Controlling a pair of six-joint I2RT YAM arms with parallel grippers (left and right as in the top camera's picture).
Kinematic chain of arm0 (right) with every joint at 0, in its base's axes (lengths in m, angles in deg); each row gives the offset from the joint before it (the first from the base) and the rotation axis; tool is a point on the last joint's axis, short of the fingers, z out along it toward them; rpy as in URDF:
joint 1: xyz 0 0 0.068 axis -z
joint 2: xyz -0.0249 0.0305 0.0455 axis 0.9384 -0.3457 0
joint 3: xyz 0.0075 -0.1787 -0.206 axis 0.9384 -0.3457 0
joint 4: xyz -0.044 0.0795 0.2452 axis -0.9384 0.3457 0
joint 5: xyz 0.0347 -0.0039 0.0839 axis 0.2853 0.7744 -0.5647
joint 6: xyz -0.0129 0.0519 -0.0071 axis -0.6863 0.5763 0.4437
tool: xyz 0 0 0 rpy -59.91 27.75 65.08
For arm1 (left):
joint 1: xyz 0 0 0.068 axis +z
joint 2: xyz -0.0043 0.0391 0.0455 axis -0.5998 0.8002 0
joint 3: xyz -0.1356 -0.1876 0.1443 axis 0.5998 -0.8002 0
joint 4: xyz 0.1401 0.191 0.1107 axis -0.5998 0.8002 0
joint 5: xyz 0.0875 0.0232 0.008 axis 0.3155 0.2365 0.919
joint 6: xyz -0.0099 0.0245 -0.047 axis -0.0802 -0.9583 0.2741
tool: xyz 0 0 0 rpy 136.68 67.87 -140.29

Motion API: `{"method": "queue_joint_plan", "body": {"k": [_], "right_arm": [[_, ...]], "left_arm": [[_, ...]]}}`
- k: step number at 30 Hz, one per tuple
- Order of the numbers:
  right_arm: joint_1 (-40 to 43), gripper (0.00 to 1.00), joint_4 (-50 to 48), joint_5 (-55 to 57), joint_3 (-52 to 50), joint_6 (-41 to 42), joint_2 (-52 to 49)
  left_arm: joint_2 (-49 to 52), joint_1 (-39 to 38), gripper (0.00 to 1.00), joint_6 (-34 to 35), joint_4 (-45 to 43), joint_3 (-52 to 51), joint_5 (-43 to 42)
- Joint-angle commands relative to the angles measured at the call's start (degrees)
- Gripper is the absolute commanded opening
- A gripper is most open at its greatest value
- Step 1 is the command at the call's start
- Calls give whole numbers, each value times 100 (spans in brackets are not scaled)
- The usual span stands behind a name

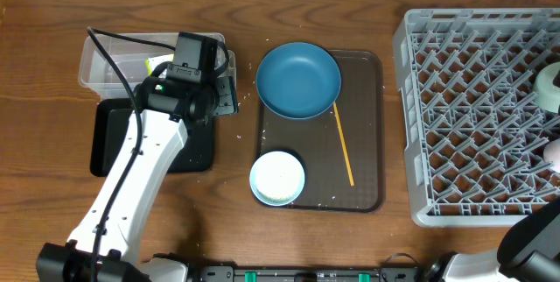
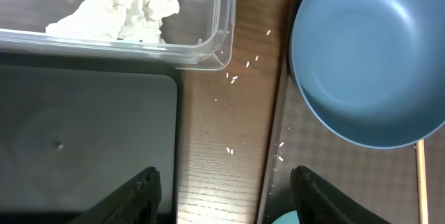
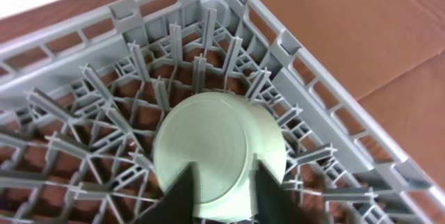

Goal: Sort waste into correct bins and load items into the dishwasher rack
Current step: 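Carry the green bowl right and set it upside down in the rack, then release the bowl and move right gripper back toward the blue plate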

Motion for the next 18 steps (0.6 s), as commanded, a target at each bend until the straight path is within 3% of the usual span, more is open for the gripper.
{"method": "queue_joint_plan", "body": {"k": [1,18], "right_arm": [[20,1,44,-42,-24,107,-20],[-96,1,-656,-518,-24,107,-1244]], "left_arm": [[-2,-2,63,24,2,35,70],[-2,-2,63,26,2,35,68]]}}
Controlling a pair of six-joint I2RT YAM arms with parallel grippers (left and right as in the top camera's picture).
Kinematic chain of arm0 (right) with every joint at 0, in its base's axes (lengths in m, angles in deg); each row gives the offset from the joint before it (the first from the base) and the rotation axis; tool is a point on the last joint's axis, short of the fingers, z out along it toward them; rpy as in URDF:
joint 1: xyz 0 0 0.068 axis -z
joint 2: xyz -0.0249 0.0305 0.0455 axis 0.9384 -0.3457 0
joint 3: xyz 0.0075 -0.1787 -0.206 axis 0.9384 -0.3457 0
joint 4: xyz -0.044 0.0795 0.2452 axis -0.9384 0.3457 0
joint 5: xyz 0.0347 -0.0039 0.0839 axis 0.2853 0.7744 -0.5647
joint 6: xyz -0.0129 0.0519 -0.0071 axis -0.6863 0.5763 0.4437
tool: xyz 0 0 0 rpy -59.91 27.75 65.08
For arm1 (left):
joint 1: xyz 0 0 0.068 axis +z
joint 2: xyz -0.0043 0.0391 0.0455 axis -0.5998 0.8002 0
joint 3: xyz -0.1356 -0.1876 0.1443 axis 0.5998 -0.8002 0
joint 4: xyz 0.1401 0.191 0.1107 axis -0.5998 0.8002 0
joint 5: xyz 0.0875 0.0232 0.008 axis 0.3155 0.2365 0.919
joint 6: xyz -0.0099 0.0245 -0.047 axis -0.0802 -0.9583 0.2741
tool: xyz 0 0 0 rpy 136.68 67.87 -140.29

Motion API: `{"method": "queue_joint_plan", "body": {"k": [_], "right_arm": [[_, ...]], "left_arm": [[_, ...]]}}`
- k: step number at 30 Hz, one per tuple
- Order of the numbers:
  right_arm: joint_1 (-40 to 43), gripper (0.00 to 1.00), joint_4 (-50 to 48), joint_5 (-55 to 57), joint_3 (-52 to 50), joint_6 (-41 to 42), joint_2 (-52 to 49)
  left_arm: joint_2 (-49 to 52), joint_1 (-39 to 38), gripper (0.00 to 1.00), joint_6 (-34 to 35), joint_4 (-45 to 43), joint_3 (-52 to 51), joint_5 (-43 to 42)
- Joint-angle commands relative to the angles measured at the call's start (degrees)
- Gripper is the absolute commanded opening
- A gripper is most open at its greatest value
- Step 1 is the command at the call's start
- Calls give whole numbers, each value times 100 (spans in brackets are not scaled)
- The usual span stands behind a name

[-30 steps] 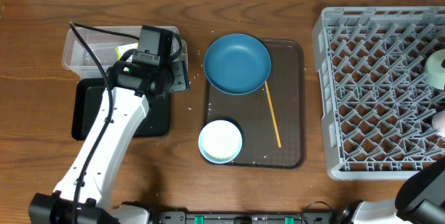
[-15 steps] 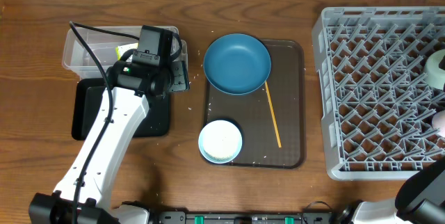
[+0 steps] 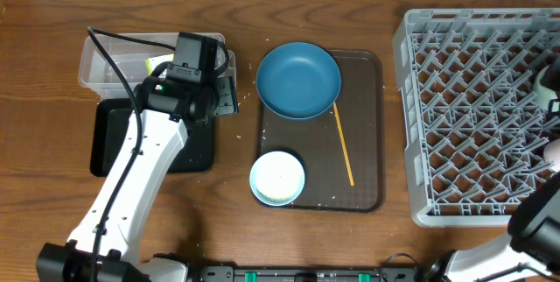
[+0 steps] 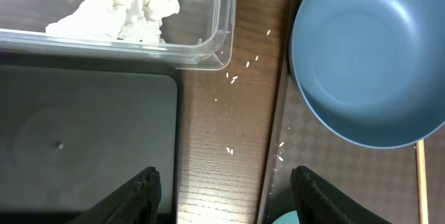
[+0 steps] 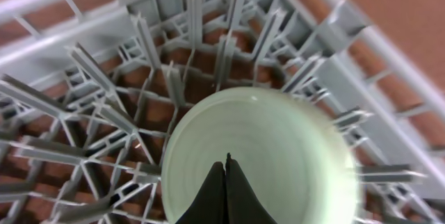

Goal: Sort waste into correct bins and load items into the dishwasher rack
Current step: 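Release the bowl and move right gripper back toward the blue plate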

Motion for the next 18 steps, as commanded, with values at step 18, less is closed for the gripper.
{"method": "queue_joint_plan", "body": {"k": [18], "right_arm": [[-317,3,66,-219,-22,13,111]], "left_arm": [[-2,-2,62,24,0,35,70]]}}
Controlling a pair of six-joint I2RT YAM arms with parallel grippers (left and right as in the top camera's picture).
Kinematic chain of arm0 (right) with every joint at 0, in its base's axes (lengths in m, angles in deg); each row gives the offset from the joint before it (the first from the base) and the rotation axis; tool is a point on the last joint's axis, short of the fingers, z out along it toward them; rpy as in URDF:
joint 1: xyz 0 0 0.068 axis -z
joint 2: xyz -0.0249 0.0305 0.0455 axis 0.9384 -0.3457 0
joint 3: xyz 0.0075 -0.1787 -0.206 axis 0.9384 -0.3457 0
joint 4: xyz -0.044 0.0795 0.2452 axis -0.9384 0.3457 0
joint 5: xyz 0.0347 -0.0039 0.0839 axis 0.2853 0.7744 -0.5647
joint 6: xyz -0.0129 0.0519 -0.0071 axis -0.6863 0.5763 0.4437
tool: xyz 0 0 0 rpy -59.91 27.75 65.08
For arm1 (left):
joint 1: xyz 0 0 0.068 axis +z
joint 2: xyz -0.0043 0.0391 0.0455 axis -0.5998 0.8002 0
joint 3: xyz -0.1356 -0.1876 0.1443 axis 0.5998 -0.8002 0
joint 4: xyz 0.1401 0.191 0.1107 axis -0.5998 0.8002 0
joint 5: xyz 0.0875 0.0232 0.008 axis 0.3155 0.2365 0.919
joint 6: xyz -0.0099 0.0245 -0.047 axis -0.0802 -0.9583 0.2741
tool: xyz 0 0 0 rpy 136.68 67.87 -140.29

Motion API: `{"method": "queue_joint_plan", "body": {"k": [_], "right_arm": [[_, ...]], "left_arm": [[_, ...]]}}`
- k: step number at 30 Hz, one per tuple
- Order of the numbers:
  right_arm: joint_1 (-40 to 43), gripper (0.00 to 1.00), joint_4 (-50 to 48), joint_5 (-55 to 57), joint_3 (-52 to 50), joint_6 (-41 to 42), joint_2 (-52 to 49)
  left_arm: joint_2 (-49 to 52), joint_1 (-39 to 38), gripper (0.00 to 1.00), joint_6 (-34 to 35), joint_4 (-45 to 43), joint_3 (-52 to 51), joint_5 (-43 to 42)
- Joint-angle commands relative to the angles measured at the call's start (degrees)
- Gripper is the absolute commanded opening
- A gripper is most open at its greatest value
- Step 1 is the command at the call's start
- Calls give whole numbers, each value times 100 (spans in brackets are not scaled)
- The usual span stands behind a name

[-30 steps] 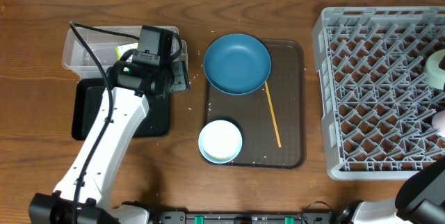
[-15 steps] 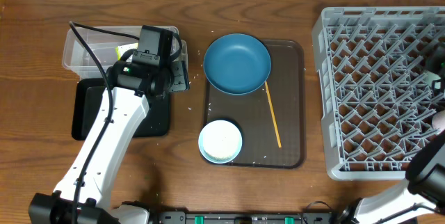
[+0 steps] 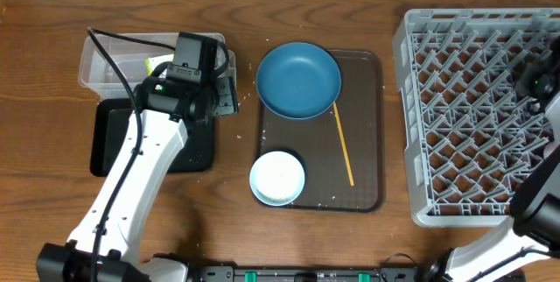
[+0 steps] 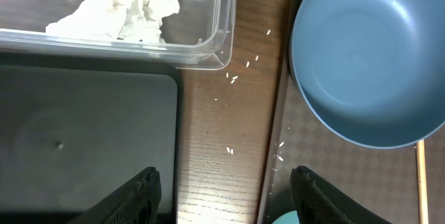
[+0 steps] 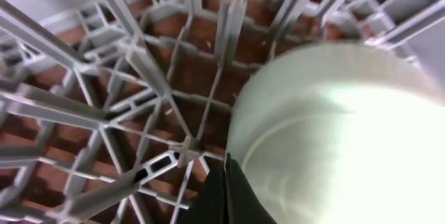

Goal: Sort waste into correct bins and load items into the dishwasher rack
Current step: 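Release the bowl and move right gripper back toward the blue plate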

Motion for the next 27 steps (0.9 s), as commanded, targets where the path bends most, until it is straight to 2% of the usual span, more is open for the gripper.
{"method": "queue_joint_plan", "body": {"k": [1,6,13,16,20,27], "right_arm": [[-48,7,-103,-9,4,13,691],[-151,13,-223,-302,4,15,1329],[-568,25,-131,-1648,4,39,1694],[-938,32,44,-2087,4,59,1690],[-1639,36,247,-2118,4,166,1661],[-2911,35,437,-2096,4,164,1311]], "left_arm": [[-2,-2,63,26,-2,35,70],[-2,-2,63,26,-4,35,70],[-2,-2,63,24,-4,35,70],[-2,-2,63,26,-2,35,70],[-2,-2,63,24,-2,35,70],[-2,-2,63,24,-2,35,70]]}}
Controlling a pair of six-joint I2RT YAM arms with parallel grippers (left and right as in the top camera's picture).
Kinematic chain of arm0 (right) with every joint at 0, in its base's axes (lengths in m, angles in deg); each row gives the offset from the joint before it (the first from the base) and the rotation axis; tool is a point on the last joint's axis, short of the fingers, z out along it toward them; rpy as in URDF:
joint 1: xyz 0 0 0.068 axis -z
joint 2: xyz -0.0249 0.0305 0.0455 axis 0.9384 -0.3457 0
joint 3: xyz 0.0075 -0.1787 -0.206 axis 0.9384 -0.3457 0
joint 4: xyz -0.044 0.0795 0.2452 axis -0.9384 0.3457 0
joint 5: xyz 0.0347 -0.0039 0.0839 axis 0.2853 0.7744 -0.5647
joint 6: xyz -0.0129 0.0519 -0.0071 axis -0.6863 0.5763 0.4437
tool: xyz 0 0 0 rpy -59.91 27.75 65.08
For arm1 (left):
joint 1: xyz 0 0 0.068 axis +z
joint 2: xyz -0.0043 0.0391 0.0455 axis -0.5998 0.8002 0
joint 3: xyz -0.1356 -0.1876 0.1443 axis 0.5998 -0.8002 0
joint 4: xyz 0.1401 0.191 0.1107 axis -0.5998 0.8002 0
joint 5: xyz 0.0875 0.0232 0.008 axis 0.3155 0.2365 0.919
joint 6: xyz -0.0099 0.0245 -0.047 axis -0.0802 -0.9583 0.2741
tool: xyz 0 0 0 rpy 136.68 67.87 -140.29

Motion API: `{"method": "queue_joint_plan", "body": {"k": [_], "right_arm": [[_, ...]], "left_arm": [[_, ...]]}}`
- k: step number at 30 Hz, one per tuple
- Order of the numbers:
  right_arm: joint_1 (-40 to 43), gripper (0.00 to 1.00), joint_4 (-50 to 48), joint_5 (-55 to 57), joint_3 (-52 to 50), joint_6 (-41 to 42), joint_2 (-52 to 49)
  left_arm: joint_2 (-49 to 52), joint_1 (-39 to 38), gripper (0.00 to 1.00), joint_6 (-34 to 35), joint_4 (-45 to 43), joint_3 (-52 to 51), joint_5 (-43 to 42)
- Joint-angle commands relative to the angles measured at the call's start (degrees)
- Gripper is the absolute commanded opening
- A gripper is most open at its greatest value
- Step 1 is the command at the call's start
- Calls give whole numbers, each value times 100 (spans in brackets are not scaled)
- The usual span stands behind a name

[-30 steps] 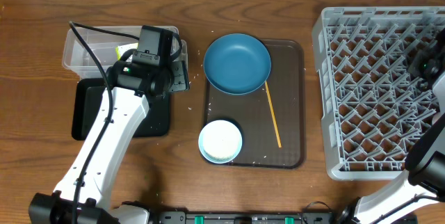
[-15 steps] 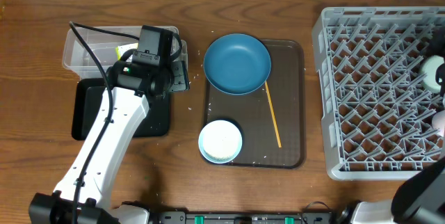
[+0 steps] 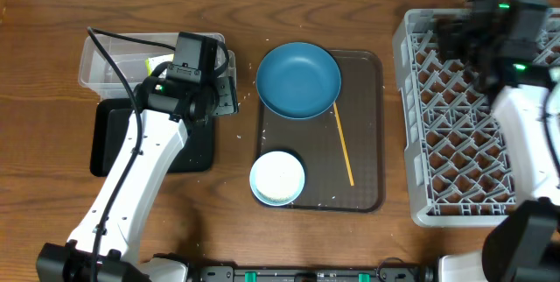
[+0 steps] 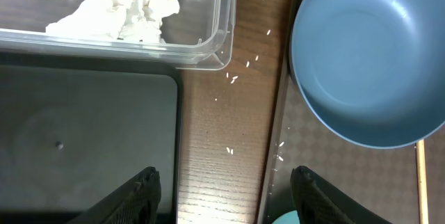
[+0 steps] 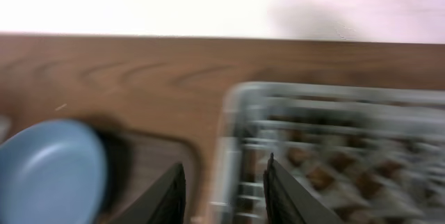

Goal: Sort waste into correct bins and load items into the dishwasher rack
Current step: 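Release the bowl and move right gripper back toward the blue plate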

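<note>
A big blue bowl (image 3: 297, 81) sits at the far end of the brown tray (image 3: 367, 177). On the same tray lie a small pale bowl (image 3: 277, 178) and a yellow stick (image 3: 343, 146). The grey dishwasher rack (image 3: 477, 142) stands at the right. My right gripper (image 3: 446, 32) hovers open and empty over the rack's far left corner; its view is blurred, with the gripper (image 5: 222, 189) facing the rack (image 5: 334, 147) and the blue bowl (image 5: 49, 168). My left gripper (image 4: 226, 196) is open over bare wood between the black tray (image 4: 83, 140) and the blue bowl (image 4: 368, 57).
A clear bin (image 3: 105, 67) at the far left holds crumpled white paper (image 4: 132, 5). The black tray (image 3: 114, 142) lies in front of it under my left arm. Rice grains (image 4: 233, 78) are scattered on the wood. My right arm crosses the rack's right side.
My right gripper was shut low in the rack beside a pale green cup. Now it is open, higher, and over the rack's far left corner. The left arm has not moved.
My right gripper's fingers stood apart at a pale green cup in the rack's right side. Then they were shut over the cup, then shut beside it. Now the gripper is open and away from the cup. The left gripper stayed open throughout.
</note>
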Motion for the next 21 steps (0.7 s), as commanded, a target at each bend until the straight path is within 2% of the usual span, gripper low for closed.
{"method": "queue_joint_plan", "body": {"k": [1,10,15,21], "right_arm": [[-555,35,59,-114,9,83,-348],[-1740,37,-245,129,9,258,-1451],[-2179,39,-540,739,9,461,-1987],[-2455,34,-601,1185,9,487,-2341]], "left_arm": [[-2,-2,63,24,-2,35,70],[-2,-2,63,24,-2,35,70],[-2,-2,63,24,0,33,70],[13,-2,63,24,2,24,70]]}}
